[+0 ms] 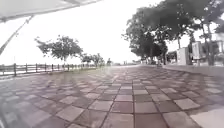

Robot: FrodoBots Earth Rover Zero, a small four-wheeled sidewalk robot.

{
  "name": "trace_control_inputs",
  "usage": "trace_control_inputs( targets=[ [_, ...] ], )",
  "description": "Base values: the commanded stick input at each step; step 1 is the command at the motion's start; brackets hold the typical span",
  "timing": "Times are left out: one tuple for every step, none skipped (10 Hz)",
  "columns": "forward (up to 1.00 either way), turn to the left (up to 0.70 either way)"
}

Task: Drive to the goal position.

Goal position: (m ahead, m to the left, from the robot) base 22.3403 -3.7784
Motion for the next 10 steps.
trace_control_inputs(
  targets=[
    [0.00,0.00],
    [0.00,0.00],
    [0.00,0.00],
    [0.00,0.00],
    [0.06,0.00],
    [0.15,0.00],
    [0.37,0.00],
    [0.61,0.00],
    [0.70,0.22],
    [0.70,0.35]
  ],
)
